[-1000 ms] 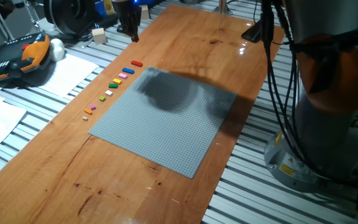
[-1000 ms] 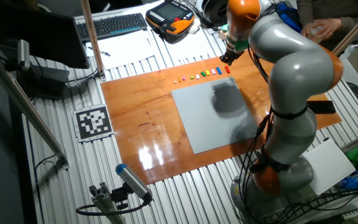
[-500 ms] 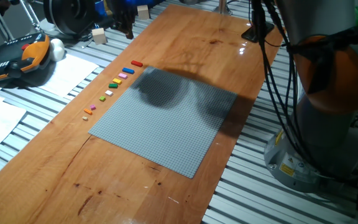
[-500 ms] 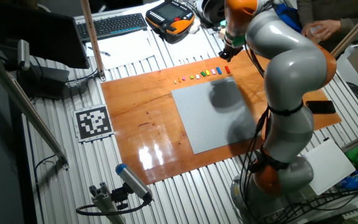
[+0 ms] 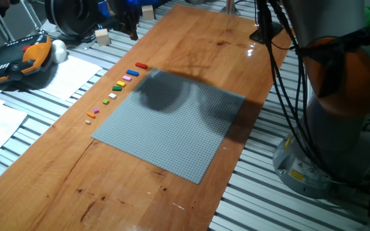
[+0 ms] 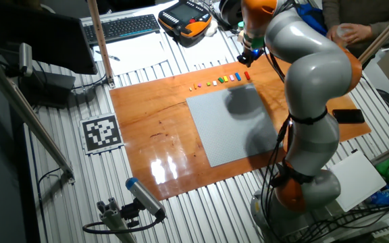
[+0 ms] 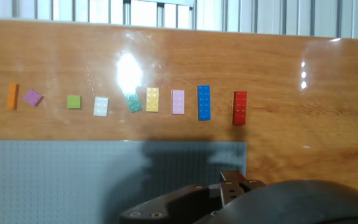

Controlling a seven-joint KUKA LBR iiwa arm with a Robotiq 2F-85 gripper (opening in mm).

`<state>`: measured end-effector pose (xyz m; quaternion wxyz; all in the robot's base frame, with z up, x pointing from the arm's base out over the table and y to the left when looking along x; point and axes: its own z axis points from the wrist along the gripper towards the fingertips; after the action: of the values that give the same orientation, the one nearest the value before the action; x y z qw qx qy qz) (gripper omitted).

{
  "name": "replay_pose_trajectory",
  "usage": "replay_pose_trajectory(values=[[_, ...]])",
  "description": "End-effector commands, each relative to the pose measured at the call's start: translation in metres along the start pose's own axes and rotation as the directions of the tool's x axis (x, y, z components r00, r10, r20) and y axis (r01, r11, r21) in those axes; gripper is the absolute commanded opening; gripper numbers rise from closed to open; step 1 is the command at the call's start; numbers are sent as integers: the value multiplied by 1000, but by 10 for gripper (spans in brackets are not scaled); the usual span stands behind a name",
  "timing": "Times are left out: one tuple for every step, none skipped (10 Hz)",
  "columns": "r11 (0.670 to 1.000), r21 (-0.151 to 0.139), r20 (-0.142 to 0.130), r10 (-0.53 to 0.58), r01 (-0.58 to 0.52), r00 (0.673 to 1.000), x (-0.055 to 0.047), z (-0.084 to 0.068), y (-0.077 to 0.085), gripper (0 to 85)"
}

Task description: Stack small Lego blocks one on top of the other

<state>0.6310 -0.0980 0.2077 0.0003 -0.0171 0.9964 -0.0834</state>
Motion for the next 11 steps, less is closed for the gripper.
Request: replay_pose_trajectory(values=[[1000, -4, 7, 2, -2, 1000, -5, 7, -1, 170], [1000, -9, 16, 11, -11, 1000, -11, 16, -3, 340], [1000, -22, 36, 12, -11, 999, -17, 25, -6, 340], [1000, -18, 44, -2, 3, 999, -23, 34, -9, 340], [1000, -17, 53, -11, 12, 999, -29, 46, -14, 340], [1000, -26, 61, -15, 17, 998, -33, 55, -19, 510], [999, -32, 62, -16, 18, 998, -37, 62, -22, 510], [999, -35, 59, -18, 20, 998, -40, 69, -25, 510], [999, -39, 62, -20, 23, 998, -43, 77, -28, 510], [998, -48, 65, -27, 30, 998, -46, 83, -30, 510], [998, -52, 67, -28, 32, 997, -48, 87, -30, 510]])
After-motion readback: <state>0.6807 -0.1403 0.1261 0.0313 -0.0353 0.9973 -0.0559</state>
